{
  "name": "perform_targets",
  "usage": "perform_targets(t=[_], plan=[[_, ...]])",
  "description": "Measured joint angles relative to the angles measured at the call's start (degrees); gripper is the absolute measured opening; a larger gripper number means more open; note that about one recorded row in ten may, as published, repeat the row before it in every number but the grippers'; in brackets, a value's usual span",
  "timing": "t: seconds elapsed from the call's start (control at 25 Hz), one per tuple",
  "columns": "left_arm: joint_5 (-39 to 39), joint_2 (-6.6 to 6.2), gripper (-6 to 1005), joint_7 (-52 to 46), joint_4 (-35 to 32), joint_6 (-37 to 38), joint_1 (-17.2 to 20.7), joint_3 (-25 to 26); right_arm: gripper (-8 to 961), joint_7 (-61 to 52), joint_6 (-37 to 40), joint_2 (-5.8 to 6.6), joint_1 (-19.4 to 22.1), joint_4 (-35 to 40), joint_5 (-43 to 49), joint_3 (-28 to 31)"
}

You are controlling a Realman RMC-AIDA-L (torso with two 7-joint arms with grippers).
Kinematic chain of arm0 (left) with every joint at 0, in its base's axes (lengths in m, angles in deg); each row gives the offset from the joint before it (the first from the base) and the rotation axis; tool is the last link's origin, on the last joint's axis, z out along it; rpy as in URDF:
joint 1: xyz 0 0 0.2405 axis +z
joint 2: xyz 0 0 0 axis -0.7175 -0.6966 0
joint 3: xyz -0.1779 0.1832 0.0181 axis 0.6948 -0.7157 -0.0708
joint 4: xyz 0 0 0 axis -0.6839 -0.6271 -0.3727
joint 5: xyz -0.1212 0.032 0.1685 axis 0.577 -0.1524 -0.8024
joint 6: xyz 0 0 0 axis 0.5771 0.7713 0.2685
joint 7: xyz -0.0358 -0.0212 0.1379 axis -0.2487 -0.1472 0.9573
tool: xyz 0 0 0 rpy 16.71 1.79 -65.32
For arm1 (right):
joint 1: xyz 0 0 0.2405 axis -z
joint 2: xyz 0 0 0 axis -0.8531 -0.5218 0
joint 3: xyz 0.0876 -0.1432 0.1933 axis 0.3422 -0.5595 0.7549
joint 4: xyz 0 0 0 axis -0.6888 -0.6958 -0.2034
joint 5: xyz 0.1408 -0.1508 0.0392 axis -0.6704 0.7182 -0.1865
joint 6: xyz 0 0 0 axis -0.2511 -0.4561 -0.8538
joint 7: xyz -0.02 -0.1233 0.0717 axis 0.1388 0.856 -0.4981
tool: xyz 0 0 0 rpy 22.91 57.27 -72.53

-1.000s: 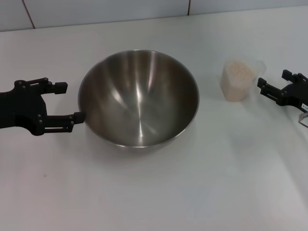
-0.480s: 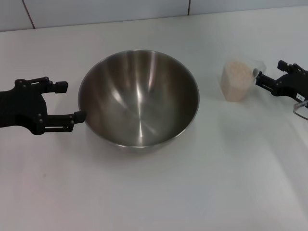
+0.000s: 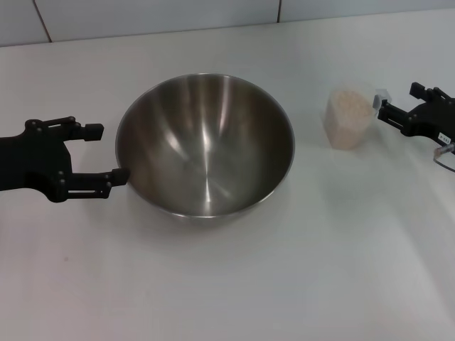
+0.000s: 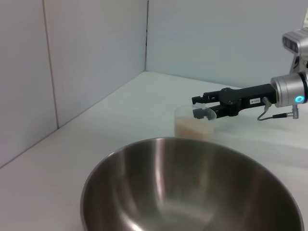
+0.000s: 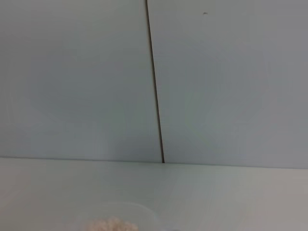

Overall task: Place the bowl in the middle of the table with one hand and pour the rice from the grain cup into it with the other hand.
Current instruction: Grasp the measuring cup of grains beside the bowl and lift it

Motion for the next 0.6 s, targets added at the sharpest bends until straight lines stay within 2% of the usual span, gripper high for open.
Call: perform_targets(t=[0.6], plan=[[-2.4, 0.15, 863, -0.4, 0.1, 0.6, -1.0, -1.3, 801, 1.4, 1.0, -0.22, 0.1, -0.3, -0.1, -0.1]])
